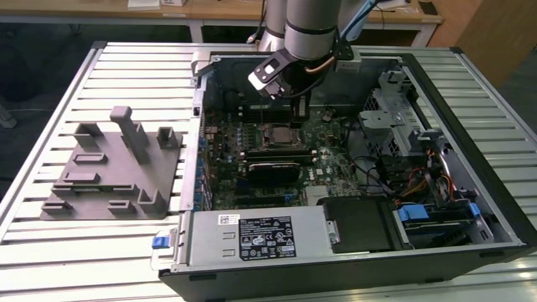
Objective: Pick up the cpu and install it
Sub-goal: 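Close the cpu cover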
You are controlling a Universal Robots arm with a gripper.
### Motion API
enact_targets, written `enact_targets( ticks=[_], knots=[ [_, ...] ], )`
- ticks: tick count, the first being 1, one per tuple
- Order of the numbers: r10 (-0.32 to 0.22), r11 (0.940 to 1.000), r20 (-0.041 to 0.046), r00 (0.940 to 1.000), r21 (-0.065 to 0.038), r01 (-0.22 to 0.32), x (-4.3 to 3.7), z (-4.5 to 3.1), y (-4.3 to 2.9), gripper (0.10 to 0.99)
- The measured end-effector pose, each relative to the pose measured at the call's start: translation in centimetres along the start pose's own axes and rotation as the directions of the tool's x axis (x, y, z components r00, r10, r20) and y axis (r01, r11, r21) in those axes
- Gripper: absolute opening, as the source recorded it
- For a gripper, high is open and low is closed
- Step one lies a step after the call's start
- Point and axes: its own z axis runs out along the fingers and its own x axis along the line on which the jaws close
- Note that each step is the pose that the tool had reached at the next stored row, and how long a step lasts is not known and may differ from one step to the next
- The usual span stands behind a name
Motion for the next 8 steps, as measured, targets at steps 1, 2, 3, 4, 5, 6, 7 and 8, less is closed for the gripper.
enact_targets(
  ticks=[1,2,3,4,5,6,7,8],
  knots=[
    [0.000,1.0000,0.0000,1.0000,0.000,0.000,-0.03,0.08,-0.16,0.106],
    [0.000,1.0000,0.0001,1.0000,0.000,0.000,-0.05,0.15,-0.35,0.106],
    [0.000,1.0000,0.0000,1.0000,0.000,0.000,-0.08,0.22,-0.56,0.106],
    [0.000,1.0000,-0.0001,1.0000,0.000,0.000,-0.10,0.29,-0.78,0.106],
    [0.000,1.0000,-0.0005,1.0000,0.000,0.000,-0.12,0.36,-0.94,0.106],
    [-0.002,1.0000,-0.0016,1.0000,0.000,0.002,-0.14,0.43,-1.07,0.106],
    [-0.005,1.0000,-0.0033,1.0000,0.000,0.005,-0.15,0.49,-1.18,0.106],
    [-0.011,0.9999,-0.0057,0.9999,0.001,0.011,-0.16,0.56,-1.26,0.106]
  ],
)
